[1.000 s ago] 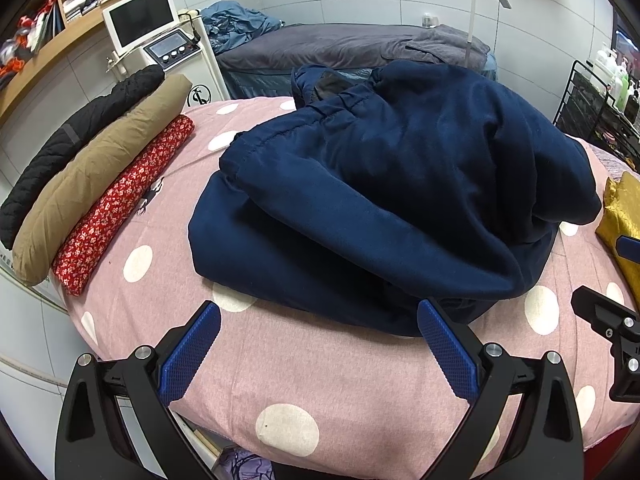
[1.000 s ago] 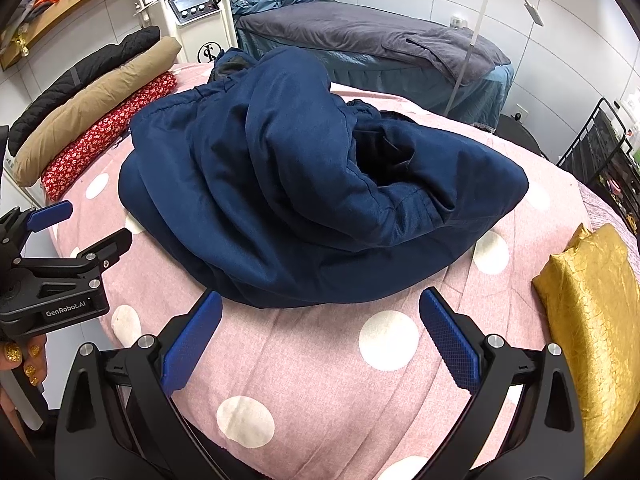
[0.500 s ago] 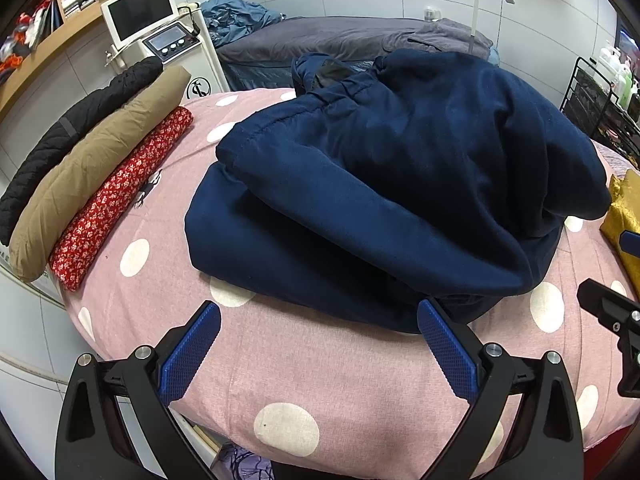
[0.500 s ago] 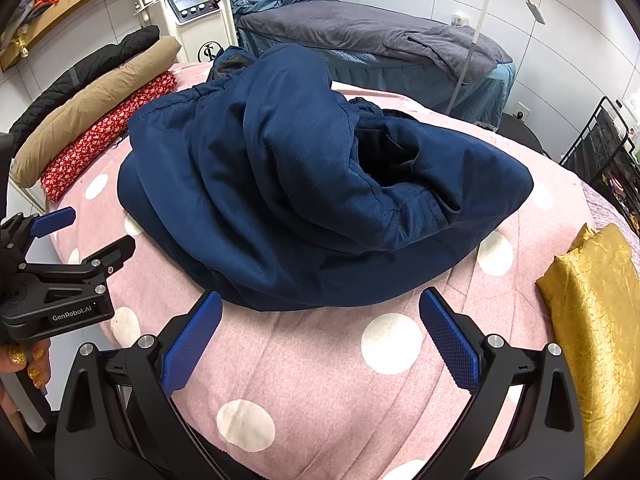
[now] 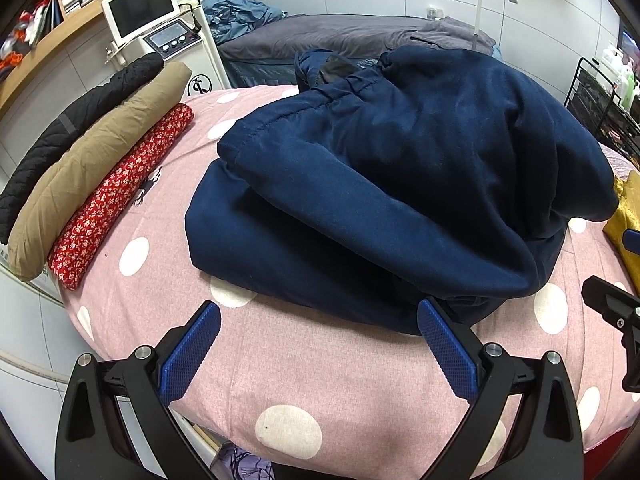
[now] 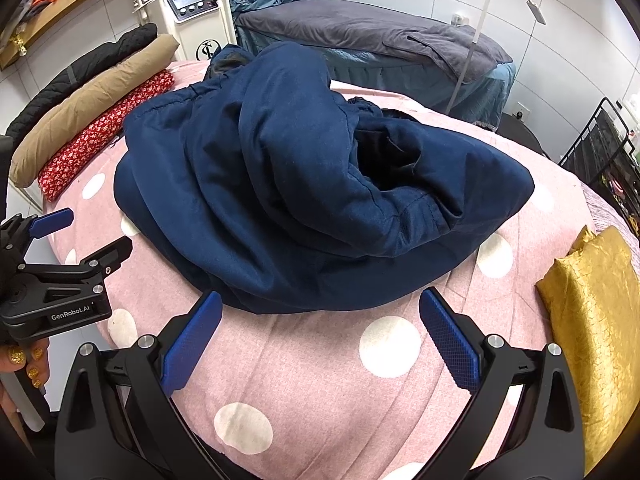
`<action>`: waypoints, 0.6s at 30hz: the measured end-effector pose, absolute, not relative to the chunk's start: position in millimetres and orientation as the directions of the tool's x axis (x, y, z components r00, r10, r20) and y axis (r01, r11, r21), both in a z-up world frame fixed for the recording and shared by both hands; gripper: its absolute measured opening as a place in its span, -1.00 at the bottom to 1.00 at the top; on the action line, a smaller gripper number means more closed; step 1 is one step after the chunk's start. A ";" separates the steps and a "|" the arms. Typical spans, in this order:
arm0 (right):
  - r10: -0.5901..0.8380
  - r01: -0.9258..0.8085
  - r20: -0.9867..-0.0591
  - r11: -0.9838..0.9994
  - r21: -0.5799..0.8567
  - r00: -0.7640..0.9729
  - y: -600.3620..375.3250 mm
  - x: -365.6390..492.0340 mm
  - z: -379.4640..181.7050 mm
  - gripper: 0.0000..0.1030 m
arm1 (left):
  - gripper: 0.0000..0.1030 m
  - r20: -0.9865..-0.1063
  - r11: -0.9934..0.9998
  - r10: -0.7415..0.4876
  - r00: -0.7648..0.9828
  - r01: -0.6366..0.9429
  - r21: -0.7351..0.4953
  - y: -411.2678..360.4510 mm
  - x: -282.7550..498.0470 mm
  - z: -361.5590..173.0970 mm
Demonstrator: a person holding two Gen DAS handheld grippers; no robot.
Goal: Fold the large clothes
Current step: 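Grasp the navy jacket with both grippers and lift it off the bed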
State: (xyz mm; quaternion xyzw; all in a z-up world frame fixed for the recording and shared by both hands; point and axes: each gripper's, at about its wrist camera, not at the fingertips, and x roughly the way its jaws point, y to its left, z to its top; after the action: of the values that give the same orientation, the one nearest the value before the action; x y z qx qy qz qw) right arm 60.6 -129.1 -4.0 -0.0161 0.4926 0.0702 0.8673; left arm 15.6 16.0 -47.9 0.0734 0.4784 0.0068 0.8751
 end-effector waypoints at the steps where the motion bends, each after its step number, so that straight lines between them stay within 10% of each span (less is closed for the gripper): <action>1: 0.106 -0.138 -0.855 0.990 0.041 0.507 -129.0 61.2 -3.4 0.89 | 0.87 -0.837 0.989 0.082 0.541 0.058 0.135 16.1 16.5 -48.2; 17: 0.231 -0.223 -0.777 0.967 0.119 0.585 -96.8 189.4 8.3 0.89 | 0.87 -0.837 0.993 0.109 0.536 -0.021 0.116 59.0 16.9 -49.0; 18: 0.248 -0.220 -0.784 0.965 0.145 0.569 -96.3 192.8 3.0 0.63 | 0.87 -0.837 0.992 0.118 0.534 -0.029 0.121 63.0 16.2 -49.5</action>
State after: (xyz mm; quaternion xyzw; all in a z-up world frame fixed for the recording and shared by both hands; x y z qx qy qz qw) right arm 192.8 -96.3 3.0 0.0157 0.4450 0.1319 0.8856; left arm 16.2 63.0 -49.5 0.0462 0.4810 0.0422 0.8745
